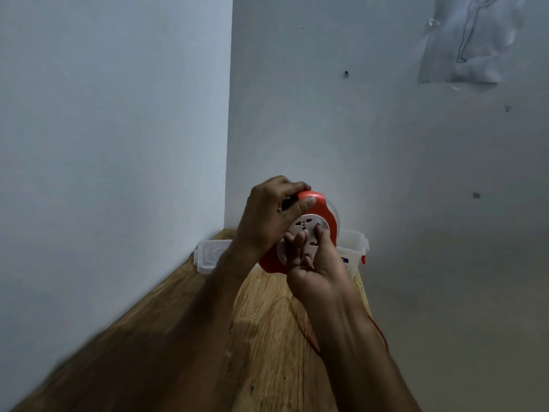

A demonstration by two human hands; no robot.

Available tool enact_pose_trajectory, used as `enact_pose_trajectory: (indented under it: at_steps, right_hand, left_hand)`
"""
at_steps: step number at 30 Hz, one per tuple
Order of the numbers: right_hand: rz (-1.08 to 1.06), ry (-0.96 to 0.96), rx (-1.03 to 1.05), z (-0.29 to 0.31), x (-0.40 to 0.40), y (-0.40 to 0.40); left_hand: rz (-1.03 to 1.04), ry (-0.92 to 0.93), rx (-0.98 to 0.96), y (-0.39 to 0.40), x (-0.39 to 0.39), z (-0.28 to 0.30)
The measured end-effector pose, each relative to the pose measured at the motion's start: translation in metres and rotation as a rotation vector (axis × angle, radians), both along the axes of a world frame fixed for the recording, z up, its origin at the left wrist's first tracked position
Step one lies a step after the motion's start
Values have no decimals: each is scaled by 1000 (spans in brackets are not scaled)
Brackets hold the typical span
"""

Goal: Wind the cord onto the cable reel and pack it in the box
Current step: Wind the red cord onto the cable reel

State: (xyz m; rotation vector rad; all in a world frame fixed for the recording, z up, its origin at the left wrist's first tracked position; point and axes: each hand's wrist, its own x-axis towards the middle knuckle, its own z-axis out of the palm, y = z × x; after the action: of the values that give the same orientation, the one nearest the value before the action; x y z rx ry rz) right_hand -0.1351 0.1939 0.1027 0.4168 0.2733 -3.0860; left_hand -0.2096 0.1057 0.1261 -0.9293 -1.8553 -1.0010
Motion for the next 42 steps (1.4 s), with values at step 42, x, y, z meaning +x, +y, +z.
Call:
enact_pose_trajectory:
  at_steps: [42]
  right_hand:
    - [-1107,499,2554,-22,-19,15]
  left_hand:
    - [27,-73,190,-30,-6,12]
